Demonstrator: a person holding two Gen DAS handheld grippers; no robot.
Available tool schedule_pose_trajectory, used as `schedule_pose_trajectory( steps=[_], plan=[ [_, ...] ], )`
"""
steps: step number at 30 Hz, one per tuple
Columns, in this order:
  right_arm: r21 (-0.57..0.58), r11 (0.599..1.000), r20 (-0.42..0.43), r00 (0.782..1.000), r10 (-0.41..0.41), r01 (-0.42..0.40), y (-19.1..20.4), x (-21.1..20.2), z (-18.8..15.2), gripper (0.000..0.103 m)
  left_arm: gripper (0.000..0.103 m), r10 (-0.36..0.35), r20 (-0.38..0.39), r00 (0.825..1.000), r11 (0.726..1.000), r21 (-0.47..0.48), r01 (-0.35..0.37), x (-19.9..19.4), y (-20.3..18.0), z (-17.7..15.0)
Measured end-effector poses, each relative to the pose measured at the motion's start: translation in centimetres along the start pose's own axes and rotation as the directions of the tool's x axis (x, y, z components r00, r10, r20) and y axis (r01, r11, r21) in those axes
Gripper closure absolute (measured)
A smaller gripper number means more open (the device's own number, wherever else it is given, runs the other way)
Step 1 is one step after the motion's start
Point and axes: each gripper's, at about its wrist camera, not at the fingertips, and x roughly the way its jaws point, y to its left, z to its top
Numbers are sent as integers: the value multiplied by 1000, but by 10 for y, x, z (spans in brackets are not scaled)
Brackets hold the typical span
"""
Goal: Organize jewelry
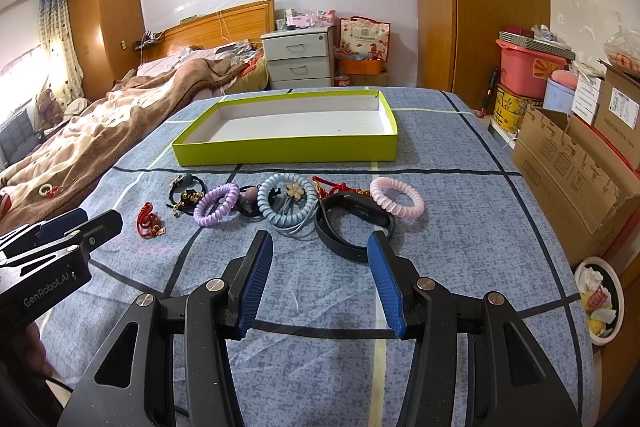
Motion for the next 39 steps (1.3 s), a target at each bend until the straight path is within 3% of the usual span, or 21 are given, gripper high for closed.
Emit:
schedule_pose_trajectory(
  steps=[27,33,37,39],
  plan=[
    [-4,1000,-7,1000,13,-13,-1,0,0,53,47,-7,-12,1000,1000,-7,7,1,8,0],
    [25,1000,-32,999,4,-3,-22,7,4,53,47,-57,-63,996,998,-10,56,12,15,3],
    [38,998,-78,996,-53,56,-44,19,7,52,47,-101,-101,990,994,-49,97,24,29,3],
    [57,998,-103,994,-36,42,-51,26,11,52,47,-106,-108,988,993,-58,101,28,35,5]
  ],
)
